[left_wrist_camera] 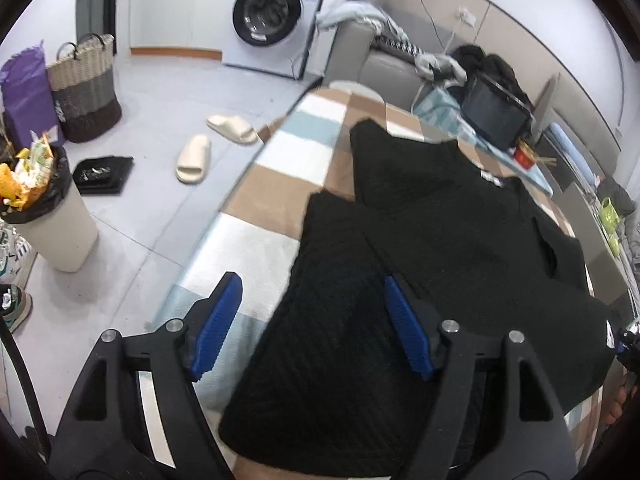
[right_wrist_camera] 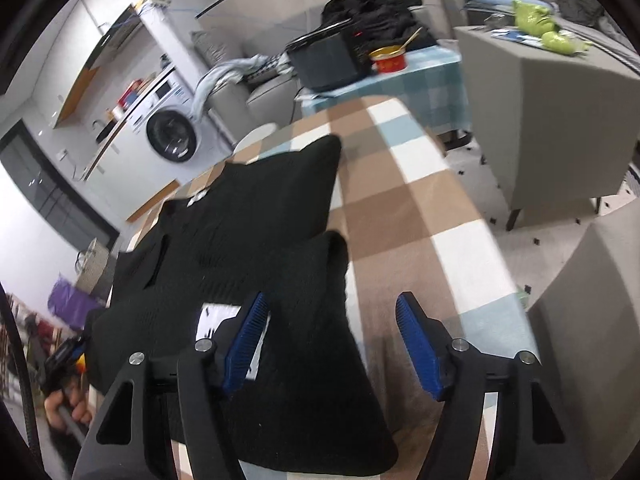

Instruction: Fold small clothes

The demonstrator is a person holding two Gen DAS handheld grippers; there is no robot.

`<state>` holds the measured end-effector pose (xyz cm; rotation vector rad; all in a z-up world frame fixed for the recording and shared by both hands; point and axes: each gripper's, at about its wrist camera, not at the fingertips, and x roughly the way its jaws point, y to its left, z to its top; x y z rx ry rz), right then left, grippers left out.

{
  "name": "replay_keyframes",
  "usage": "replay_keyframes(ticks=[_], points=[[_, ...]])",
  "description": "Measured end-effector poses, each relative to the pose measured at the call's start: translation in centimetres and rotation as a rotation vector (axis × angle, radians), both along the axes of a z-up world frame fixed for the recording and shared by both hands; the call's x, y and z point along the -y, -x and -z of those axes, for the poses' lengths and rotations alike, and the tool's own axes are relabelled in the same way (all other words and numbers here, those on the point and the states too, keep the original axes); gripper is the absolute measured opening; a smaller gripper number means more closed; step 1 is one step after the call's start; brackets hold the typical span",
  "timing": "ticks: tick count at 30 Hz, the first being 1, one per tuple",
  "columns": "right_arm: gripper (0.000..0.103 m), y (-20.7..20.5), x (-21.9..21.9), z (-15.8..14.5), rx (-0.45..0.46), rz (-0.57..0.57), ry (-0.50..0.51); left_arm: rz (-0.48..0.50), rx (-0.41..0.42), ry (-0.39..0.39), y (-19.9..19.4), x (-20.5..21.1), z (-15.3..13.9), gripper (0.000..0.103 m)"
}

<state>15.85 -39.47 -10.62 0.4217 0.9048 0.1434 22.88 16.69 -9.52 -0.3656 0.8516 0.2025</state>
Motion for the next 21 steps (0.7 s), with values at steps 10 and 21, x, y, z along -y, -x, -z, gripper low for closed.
replay_keyframes(ticks=[10,21], points=[[0.045,-2.6,-4.0,1.8,-0.037,-0.118,0.062,0.102,-0.011,0.014,-2.7,2.9,2.0,0.034],[0.038,-2.6,-4.7,2.6,-0.065,-0.158,0.082,0.171,-0.025,-0.037,-0.5,4.4,1.8,0.026]])
